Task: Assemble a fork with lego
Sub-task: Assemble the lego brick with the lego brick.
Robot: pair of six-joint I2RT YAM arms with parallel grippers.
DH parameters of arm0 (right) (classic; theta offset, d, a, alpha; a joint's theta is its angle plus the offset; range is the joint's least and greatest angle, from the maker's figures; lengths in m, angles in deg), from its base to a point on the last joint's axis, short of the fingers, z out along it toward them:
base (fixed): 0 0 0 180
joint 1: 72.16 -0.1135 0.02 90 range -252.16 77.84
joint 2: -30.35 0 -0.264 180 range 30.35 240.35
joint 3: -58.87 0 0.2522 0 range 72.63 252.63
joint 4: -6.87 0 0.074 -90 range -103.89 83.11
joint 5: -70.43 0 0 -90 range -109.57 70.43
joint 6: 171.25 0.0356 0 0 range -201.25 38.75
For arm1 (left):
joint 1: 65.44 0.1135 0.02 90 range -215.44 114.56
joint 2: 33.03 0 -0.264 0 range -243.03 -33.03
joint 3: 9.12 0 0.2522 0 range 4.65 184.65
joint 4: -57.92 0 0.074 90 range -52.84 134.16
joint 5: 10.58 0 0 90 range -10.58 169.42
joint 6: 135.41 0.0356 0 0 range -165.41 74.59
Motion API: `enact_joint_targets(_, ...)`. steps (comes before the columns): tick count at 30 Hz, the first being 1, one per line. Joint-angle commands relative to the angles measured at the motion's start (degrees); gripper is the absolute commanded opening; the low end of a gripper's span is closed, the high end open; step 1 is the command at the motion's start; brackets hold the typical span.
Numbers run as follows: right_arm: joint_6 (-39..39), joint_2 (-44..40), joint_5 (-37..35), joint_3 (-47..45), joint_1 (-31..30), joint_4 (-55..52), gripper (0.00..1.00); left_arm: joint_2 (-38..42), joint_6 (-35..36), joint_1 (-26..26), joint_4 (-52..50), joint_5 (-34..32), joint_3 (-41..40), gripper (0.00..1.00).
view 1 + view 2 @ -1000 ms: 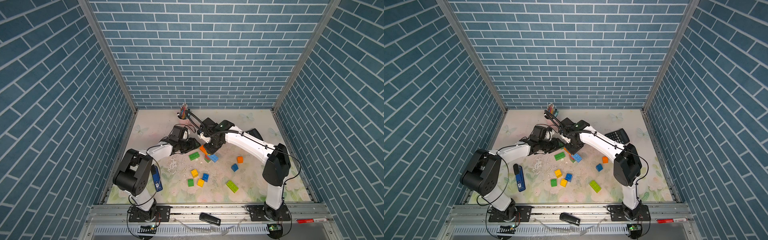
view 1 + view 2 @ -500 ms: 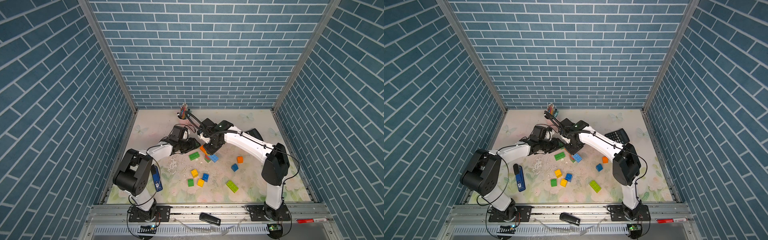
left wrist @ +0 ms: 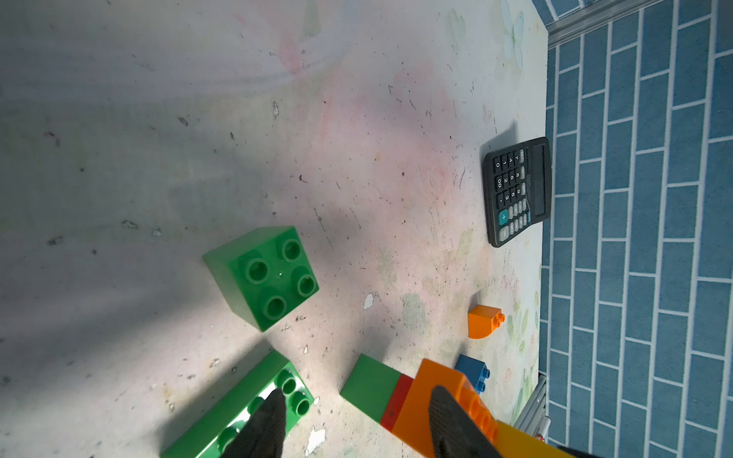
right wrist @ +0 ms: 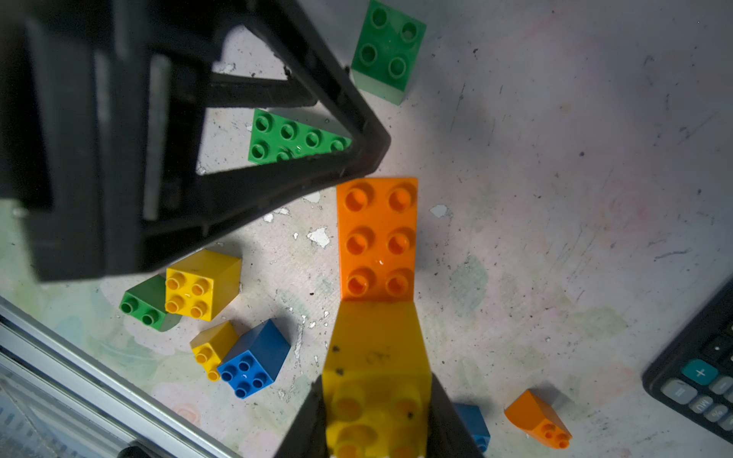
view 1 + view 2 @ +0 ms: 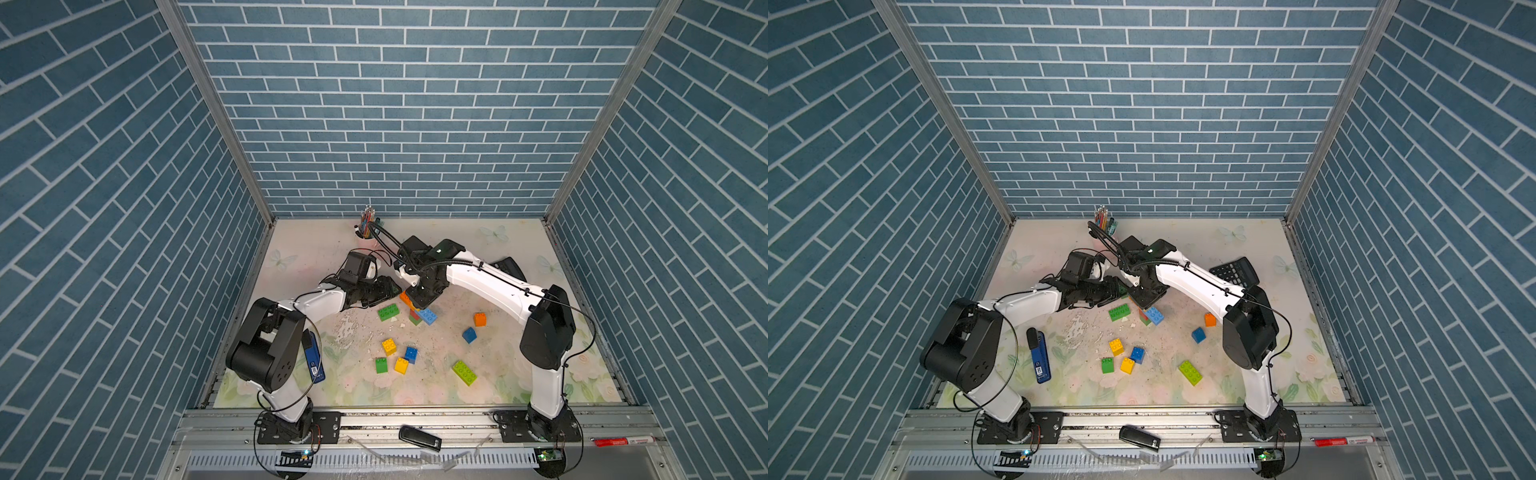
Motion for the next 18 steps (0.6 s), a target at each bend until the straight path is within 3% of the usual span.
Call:
enact_joint_targets(1, 1.7, 2.5, 0.3, -1.4, 0.0, -2.5, 0.29, 0.8, 0.9, -0.2, -0.9, -0.4, 1.3, 0.60)
enact_joint_targets(5, 2.5, -1.4, 2.4, -0.7, 0.5, 1.8, 0.60, 1.1, 0.7, -0.2, -1.6, -1.6, 1.1, 0.60)
enact_joint_targets(7, 2.9, -3.8, 2.9, -1.0, 0.8, 4.2, 0.80, 1.1, 0.5, 0.0, -1.7, -2.0, 0.9, 0.60)
enact_joint_targets(9, 3.4, -6.2, 2.6, -2.3, 1.1, 6.8, 0.88, 1.1, 0.3, 0.3, -1.7, -2.2, 0.8, 0.61)
enact_joint_targets(12, 4.7, -11.0, 1.3, -6.9, 2.0, 11.8, 0.88, 1.3, 0.2, 0.5, -2.1, -2.8, 0.7, 0.64)
enact_joint_targets(18, 9.1, -25.4, 1.5, -25.4, 5.7, 27.5, 0.73, 4.2, -0.2, 2.1, -4.3, -6.9, -0.8, 0.71)
